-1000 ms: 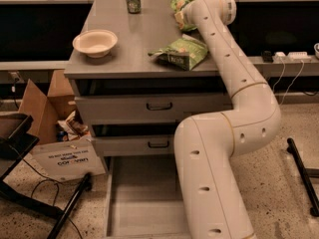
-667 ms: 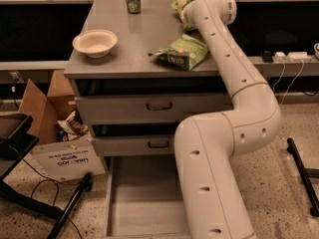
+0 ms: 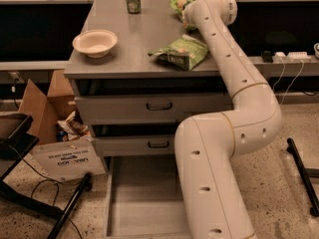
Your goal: Place green rice chip bag into bottom drawer
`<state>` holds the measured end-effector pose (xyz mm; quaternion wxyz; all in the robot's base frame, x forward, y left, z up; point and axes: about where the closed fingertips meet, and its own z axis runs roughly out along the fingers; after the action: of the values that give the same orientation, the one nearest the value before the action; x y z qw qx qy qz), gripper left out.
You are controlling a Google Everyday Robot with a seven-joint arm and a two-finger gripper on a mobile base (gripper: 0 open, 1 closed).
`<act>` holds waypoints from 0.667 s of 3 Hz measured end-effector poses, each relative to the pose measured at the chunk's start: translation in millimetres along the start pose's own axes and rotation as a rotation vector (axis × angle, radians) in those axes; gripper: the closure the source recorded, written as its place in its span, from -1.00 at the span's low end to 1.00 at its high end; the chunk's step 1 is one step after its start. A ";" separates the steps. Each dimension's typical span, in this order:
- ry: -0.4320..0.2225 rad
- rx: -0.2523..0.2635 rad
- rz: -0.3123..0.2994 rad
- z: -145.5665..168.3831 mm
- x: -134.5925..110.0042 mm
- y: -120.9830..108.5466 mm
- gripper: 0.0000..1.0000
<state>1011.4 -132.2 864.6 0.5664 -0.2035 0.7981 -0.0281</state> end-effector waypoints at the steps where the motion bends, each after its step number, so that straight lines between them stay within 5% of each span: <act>1: 0.011 -0.006 -0.052 -2.1 -5.0 5.3 1.00; 2: -0.033 0.030 -0.147 -29.0 -49.9 -7.8 1.00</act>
Offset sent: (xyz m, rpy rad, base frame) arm -0.0839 0.0124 0.1277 -0.2498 -0.1917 0.0485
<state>1000.8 -127.0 921.7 0.5788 -0.2536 0.7711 -0.0782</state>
